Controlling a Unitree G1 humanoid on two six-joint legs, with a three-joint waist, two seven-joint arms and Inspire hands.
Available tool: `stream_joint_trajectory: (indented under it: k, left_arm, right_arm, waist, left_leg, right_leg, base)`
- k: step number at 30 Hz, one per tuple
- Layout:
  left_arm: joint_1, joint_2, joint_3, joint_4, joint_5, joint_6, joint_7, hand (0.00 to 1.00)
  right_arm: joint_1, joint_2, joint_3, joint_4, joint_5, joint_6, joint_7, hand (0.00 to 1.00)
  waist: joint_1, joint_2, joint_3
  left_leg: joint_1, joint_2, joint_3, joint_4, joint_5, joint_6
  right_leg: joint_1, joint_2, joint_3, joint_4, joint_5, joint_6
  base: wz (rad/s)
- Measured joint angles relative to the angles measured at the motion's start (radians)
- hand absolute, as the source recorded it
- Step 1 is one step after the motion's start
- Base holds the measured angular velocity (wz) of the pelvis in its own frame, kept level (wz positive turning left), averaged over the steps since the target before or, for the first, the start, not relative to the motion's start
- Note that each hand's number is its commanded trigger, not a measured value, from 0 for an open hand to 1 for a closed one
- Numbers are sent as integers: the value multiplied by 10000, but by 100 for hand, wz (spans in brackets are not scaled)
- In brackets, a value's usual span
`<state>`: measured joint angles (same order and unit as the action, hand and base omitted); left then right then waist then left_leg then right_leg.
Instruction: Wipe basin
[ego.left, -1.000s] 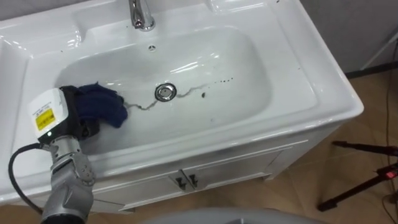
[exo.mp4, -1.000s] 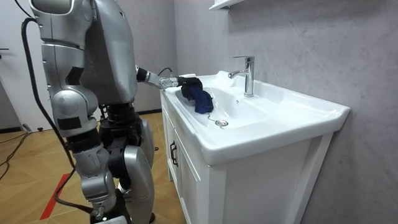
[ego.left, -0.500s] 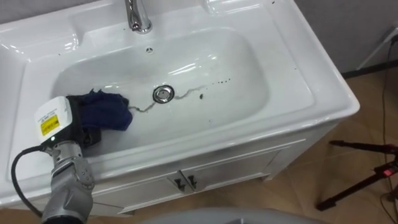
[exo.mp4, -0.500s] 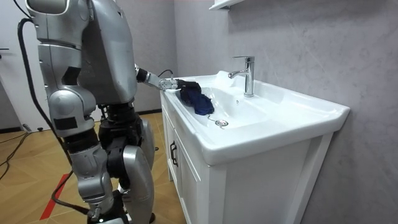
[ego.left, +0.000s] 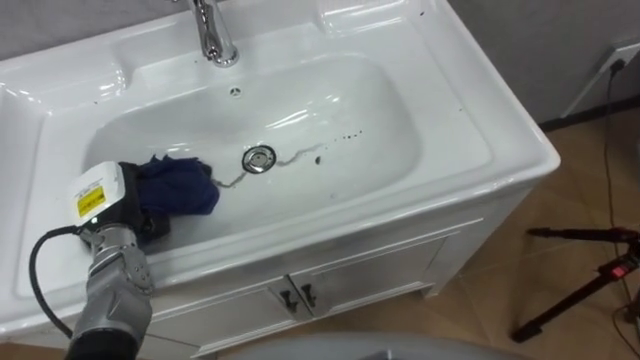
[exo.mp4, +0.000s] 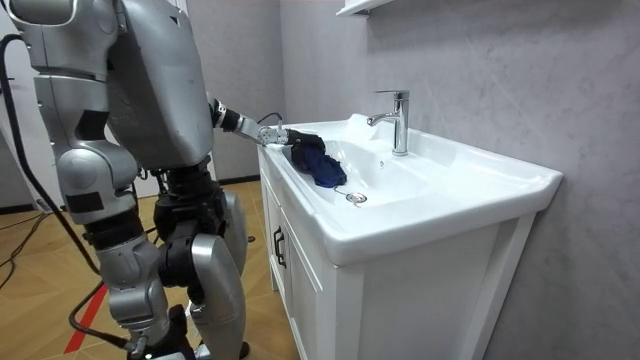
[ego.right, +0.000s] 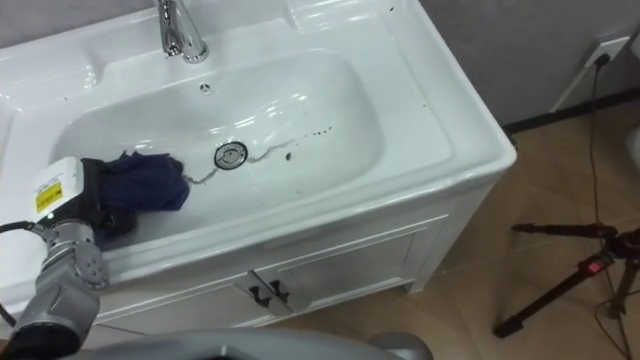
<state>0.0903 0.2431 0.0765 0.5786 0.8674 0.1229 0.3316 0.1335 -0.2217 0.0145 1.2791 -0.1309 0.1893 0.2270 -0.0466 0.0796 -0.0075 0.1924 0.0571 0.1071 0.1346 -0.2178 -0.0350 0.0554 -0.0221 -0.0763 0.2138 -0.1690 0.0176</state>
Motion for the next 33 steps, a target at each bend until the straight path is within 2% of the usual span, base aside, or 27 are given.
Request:
stream_joint_trajectory:
  k: [14,20,22,27,33]
  left_arm:
    - [-374,-11,-74,511,-101,16,-332,100]
    - [-636,-11,-243,820,-100,147,-596,100]
    - [-674,-55,-322,822,-88,291,-660,100]
    - [-943,-33,-639,1018,-91,479,-775,100]
    - [-1062,-165,-712,1021,-70,629,-789,100]
  right_arm:
    - [-388,-126,8,-42,-262,198,139,0]
    - [-382,-89,12,153,41,308,6,0]
    - [-380,-47,27,157,82,321,-123,0]
    - [-417,159,29,164,87,523,-413,0]
    - [-502,230,26,35,87,520,-674,0]
  waist:
    - [-52,11,-13]
    - [-162,-23,-20]
    - [-315,-79,-29]
    - [-408,-187,-24]
    - [-481,-235,-12]
  left_leg:
    - [32,3,81,3,1,1]
    - [150,3,82,6,1,1]
    - [150,1,76,7,1,1]
    - [154,-7,63,11,3,3]
    - [77,-40,295,9,8,12]
  right_leg:
    - [-18,30,102,88,-18,-6]
    - [106,29,104,73,-18,-6]
    - [116,12,65,79,-24,2]
    - [121,0,68,94,-27,7]
    - [-128,-20,257,263,-52,39]
  base:
    - [-2]
    - [0]
    - [4]
    - [1]
    - [-9]
